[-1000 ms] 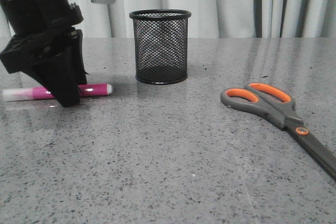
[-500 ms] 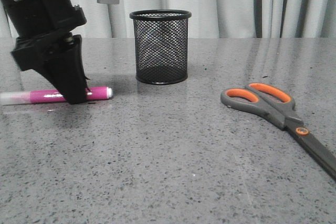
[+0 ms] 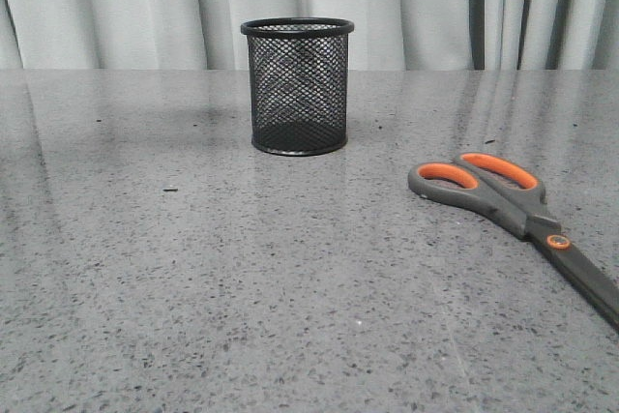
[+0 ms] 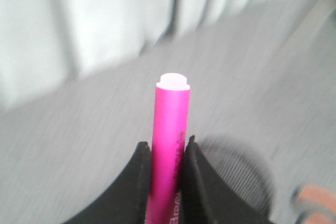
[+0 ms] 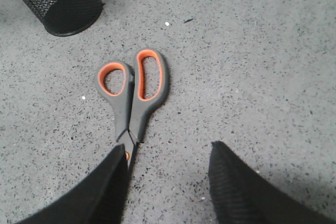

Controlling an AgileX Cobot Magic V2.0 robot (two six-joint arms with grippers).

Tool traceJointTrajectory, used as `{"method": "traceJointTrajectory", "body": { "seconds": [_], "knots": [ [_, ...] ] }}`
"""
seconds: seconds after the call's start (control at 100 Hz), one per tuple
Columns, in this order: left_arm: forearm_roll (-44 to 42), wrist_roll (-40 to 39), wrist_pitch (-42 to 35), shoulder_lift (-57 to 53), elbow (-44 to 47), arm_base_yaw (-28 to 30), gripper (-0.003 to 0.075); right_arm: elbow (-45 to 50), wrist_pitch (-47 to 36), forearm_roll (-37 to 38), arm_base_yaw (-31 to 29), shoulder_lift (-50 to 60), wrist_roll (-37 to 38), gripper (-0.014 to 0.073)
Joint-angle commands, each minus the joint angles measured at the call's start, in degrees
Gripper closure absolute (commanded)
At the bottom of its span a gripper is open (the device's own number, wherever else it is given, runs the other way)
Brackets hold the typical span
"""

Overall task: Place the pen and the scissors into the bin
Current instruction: 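Lift the pink marker with the left gripper and drop it into the mesh cup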

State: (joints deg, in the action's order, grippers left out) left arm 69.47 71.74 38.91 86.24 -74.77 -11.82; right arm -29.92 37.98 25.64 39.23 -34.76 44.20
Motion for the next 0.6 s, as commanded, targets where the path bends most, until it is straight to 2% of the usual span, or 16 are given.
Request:
{"method": "traceJointTrajectory", "body": {
  "seconds": [0.0, 0.1, 0.17, 0.39, 0.59],
  "knots": [
    [24.79, 15.83, -0.22, -2.28, -1.48, -2.16, 0.0740, -1.98, -4.16, 1.44, 0.14, -0.44, -0.53, 0.0272],
    [35.88, 27.24, -0.67, -1.22, -1.48, -5.44, 0.0740, -1.98, -4.28, 1.40, 0.14, -0.44, -0.53, 0.0272],
    [37.31, 30.04, -0.66, 0.15, -1.57, -7.31, 0.0740, -1.98, -4.39, 1.27, 0.14, -0.44, -0.53, 0.0272],
    [37.31, 30.19, 4.45, 7.36, -1.57, -9.32, 0.0740, -1.98, -4.49, 1.27, 0.14, -0.44, -0.53, 0.0272],
    [37.31, 30.19, 4.58, 11.63, -1.57, -9.32, 0.0740, -1.98, -4.49, 1.27, 0.14, -0.44, -0.53, 0.0272]
  ]
}}
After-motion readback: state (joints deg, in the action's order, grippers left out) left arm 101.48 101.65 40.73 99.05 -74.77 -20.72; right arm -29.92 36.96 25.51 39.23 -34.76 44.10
